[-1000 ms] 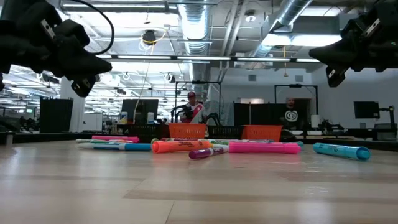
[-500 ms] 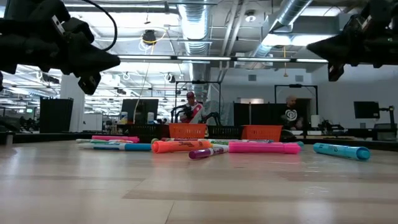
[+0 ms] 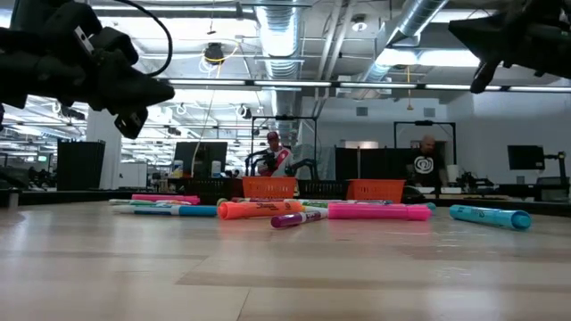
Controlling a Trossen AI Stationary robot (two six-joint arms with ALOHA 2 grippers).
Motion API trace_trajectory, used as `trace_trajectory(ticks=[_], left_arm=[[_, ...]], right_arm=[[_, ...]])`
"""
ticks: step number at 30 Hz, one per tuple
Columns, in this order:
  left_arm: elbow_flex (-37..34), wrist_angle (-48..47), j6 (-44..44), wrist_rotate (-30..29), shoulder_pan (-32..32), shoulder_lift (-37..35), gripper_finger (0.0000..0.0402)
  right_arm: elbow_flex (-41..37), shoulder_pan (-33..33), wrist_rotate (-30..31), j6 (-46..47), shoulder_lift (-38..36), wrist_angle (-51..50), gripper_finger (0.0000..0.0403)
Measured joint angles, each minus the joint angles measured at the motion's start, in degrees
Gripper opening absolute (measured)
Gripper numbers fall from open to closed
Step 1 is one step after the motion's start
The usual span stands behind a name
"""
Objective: Pick & Place Markers
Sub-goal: Put the right big pink highlighter pen into the left black basket
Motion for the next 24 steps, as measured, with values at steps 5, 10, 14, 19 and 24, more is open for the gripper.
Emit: trace_trajectory(ticks=[5, 10, 14, 19, 24], left_arm=[[0.0, 0.4, -2.8, 5.0, 0.0, 0.7, 0.0017], [0.2, 2.2, -1.6, 5.4, -0.2, 0.7, 0.0017], [0.9, 2.3, -1.2, 6.8, -0.2, 0.7, 0.0017], [0.9, 2.1, -1.6, 10.2, -3.4, 2.2, 0.0017], [0.9, 2.6, 0.8, 5.3, -7.3, 4.4, 0.0017]], right_arm=[[3.0, 2.9, -3.9, -0.3, 8.1, 0.0, 0.0000], [9.6, 7.9, -3.9, -6.6, 21.1, -1.9, 0.0000], [16.1, 10.2, -1.6, -12.0, 31.3, -9.5, 0.0000], [21.6, 10.4, 0.1, -13.5, 41.0, -15.2, 0.0000], [24.5, 10.3, 0.1, -16.2, 46.4, -15.4, 0.0000]])
